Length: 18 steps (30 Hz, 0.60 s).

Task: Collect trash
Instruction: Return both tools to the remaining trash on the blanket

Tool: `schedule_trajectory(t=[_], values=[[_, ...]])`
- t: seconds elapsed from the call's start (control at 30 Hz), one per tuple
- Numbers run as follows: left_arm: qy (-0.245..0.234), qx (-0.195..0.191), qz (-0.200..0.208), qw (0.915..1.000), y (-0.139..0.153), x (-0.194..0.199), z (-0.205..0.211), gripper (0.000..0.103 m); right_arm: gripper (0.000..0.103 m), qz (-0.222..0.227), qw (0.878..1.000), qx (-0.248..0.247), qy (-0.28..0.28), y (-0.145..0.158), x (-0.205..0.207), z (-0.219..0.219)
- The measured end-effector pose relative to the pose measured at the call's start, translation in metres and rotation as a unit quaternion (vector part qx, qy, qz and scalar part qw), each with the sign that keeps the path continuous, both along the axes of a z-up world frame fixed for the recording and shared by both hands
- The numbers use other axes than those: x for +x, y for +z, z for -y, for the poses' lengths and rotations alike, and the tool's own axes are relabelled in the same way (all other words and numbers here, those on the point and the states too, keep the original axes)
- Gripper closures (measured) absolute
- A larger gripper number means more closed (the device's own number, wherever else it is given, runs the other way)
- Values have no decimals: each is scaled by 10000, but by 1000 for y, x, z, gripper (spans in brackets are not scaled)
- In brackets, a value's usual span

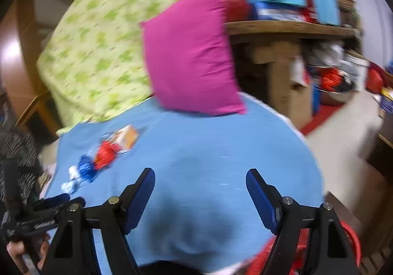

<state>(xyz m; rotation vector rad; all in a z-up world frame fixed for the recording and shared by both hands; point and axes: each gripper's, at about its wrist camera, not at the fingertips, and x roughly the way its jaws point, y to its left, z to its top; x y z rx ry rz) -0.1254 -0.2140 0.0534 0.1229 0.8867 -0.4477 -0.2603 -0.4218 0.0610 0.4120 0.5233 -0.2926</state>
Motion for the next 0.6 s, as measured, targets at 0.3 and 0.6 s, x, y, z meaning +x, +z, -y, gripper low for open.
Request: schedule_trajectory(t=[0.3,0.6], values=[[1563,96,-27,9877,-26,61,-110,26,24,-175,9907,-281,1318,3,93,-97],[2488,44,44,9685,-51,94,-188,26,24,-388,9639,-599,2565,-3,215,-196]])
